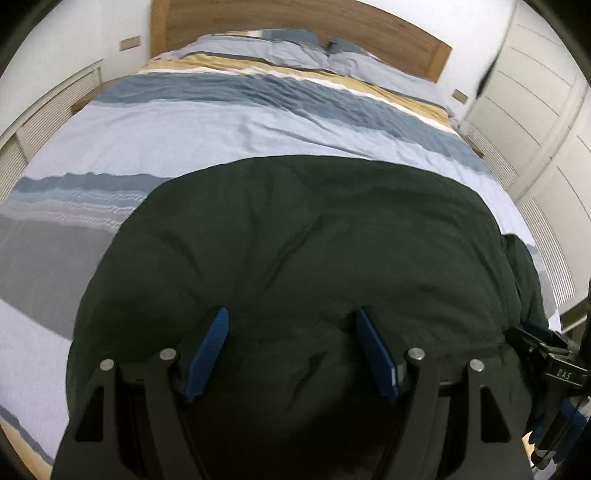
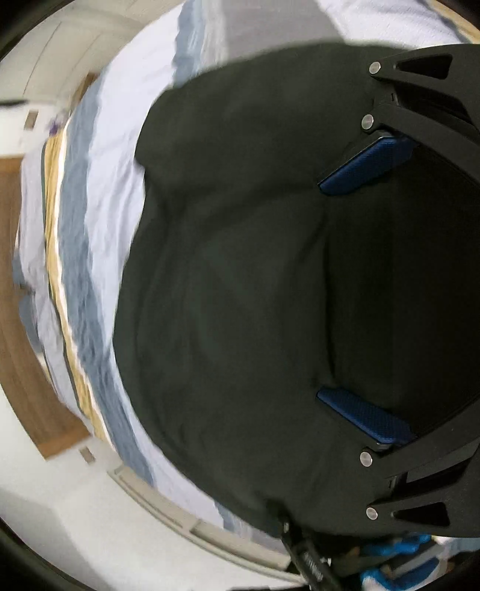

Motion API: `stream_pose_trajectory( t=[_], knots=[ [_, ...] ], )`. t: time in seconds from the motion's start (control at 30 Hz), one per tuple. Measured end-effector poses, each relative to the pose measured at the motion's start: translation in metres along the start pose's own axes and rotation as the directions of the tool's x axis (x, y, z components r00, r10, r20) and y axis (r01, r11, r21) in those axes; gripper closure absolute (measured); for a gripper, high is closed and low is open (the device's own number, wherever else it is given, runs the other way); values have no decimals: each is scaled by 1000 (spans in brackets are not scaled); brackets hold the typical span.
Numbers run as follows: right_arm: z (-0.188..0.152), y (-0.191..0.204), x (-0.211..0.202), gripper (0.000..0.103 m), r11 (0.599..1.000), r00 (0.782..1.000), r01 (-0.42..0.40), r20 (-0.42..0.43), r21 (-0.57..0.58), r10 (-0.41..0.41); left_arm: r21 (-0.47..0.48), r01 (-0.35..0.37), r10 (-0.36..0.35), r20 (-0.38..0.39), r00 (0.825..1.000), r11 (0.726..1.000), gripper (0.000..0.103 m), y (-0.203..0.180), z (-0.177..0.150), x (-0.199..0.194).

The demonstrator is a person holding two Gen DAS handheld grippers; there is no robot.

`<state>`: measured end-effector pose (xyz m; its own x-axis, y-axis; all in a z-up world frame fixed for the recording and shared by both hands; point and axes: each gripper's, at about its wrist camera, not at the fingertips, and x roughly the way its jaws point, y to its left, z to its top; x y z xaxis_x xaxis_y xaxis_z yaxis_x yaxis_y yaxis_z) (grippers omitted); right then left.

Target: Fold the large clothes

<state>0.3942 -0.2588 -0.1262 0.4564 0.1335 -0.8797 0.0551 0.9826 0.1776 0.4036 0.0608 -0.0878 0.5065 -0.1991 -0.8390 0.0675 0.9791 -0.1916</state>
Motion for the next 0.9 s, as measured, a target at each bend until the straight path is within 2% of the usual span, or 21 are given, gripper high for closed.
stream_pose_trajectory(
  t=[0.13, 0.2, 0.27, 0.37, 0.47, 0.53, 0.67, 0.9],
  knots=[
    [-13, -35, -12, 1, 992, 993, 121, -14, 28, -121, -37, -3, 4, 17, 1000, 999, 33, 2, -15, -20],
    [-23, -56, -23, 1, 979, 982, 189, -37, 79, -186, -27, -18, 18, 32, 999, 999, 33, -3, -23, -32],
    [-32, -69, -37, 1, 970, 976, 218, -39, 106, -215, -7, -31, 32, 59, 998, 999, 32, -9, -33, -47],
    [-47, -75, -66, 1, 970, 977, 212, -10, 117, -212, 9, -41, 41, 90, 995, 999, 29, -20, -54, -69],
    [-66, -64, -97, 1, 976, 978, 195, 49, 100, -201, 34, -46, 43, 101, 994, 998, 23, -31, -77, -87],
    [-81, -52, -116, 1, 980, 978, 179, 93, 82, -187, 64, -60, 54, 96, 994, 996, 23, -41, -97, -99],
    [-112, -25, -148, 1, 981, 955, 192, 228, 3, -187, 85, -45, 37, 93, 995, 995, 23, -58, -131, -126],
    [-161, 9, -190, 1, 989, 950, 140, 287, -41, -122, 88, -40, 29, 122, 992, 995, 23, -75, -178, -185]
  ],
)
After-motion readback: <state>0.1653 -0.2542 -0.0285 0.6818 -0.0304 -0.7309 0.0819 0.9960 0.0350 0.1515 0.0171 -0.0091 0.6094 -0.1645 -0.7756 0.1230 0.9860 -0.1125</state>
